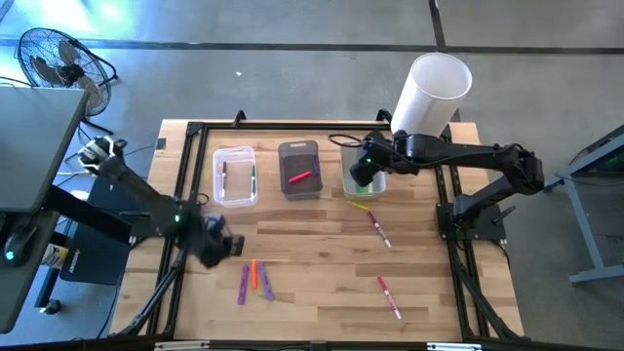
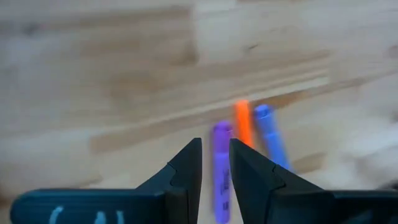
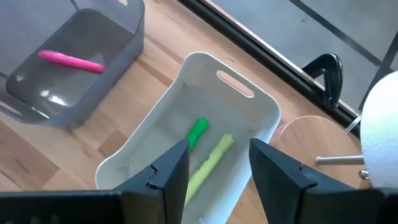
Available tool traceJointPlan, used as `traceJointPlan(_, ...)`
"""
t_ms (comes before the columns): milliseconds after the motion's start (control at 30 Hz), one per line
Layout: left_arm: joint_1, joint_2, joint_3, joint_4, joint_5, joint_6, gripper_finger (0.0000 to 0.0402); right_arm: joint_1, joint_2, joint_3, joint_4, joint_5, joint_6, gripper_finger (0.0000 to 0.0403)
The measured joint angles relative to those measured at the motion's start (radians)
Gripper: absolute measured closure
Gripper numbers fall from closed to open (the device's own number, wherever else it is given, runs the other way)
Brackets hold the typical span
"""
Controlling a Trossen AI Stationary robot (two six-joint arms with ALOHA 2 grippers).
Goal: Pick & Place Markers
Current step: Put the pink highlighter pen into the gray bin
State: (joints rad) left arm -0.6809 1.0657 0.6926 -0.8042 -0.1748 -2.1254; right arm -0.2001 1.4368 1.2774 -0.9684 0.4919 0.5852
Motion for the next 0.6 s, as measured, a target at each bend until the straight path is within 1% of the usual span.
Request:
traceJointPlan(67, -0.066, 0.068, 0.031, -0.016, 0.005, -0.099, 0.0324, 0.000, 0.000, 0.000, 0.000, 0.000, -0.018, 0.0245)
traceJointPlan(100, -0.090, 0.105, 0.055, -0.016, 0.015, -0.123, 0.0324, 0.000, 0.000, 0.000, 0.000, 0.000, -0.027, 0.0245)
traceJointPlan(167, -0.103, 0.179, 0.109, -0.033, 0.042, -0.131, 0.0324, 0.000, 0.000, 0.000, 0.000, 0.000, -0.043, 0.0247)
traceJointPlan(300, -0.098, 0.309, 0.261, -0.081, 0.039, -0.123, 0.0324, 0.000, 0.000, 0.000, 0.000, 0.000, -0.055, 0.0251)
traceJointPlan(400, -0.099, 0.390, 0.363, -0.148, 0.051, -0.058, 0.0324, 0.000, 0.000, 0.000, 0.000, 0.000, -0.067, 0.0253)
traceJointPlan(500, -0.099, 0.445, 0.414, -0.167, 0.056, -0.026, 0.0323, -0.001, 0.000, 0.000, 0.000, 0.000, -0.070, 0.0253)
traceJointPlan(600, -0.098, 0.477, 0.418, -0.169, 0.062, -0.029, 0.0316, -0.003, 0.000, 0.000, 0.001, 0.000, -0.070, 0.0254)
